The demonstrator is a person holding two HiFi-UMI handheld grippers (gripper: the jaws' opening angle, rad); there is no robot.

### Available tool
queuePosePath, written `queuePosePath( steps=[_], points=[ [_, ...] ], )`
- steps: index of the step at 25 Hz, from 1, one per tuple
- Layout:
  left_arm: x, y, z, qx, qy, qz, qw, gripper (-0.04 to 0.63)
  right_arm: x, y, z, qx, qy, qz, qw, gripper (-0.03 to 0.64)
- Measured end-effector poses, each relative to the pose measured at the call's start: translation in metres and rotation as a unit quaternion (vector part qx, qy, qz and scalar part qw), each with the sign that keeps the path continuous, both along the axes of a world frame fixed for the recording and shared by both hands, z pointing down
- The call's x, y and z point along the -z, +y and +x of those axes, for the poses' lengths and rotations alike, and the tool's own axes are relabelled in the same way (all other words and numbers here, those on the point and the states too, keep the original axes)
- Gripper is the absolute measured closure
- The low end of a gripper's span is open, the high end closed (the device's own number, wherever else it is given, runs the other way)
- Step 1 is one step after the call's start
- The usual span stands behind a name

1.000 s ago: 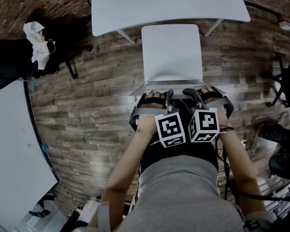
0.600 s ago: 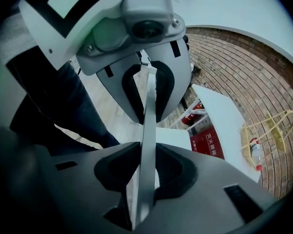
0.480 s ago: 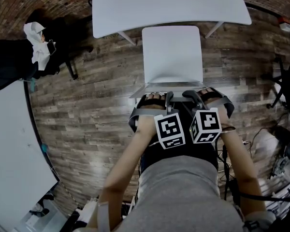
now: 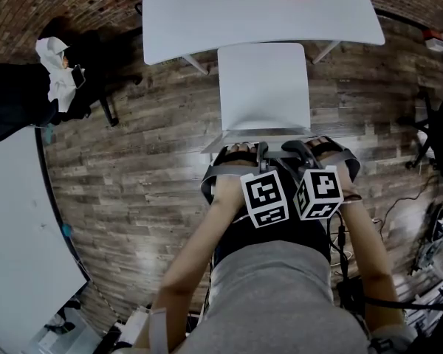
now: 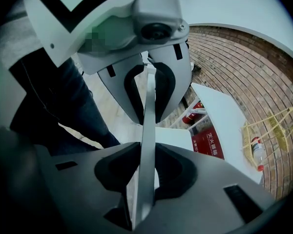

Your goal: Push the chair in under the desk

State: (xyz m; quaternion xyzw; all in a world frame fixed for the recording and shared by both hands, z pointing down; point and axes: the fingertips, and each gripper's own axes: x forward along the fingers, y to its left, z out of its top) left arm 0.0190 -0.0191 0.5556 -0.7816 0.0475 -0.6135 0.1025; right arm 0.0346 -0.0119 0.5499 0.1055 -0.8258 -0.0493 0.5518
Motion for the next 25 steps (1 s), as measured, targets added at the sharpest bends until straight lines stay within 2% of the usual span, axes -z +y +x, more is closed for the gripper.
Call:
queuePosePath(
  steps=[12,25],
  points=[
    [0.002,-0.063,-0.004,-0.018,0.006,0.019,0.9996,0.497,0.001,-0.063,-0.005,-0.010,0.017,0.011,1.000,0.520],
    [0.006,-0.141,-0.004,-0.008,-0.001,0.034,0.9994,0.489,0.006,-0.138,-0.005,0.000,0.017,0.015,1.000,0.515]
  ],
)
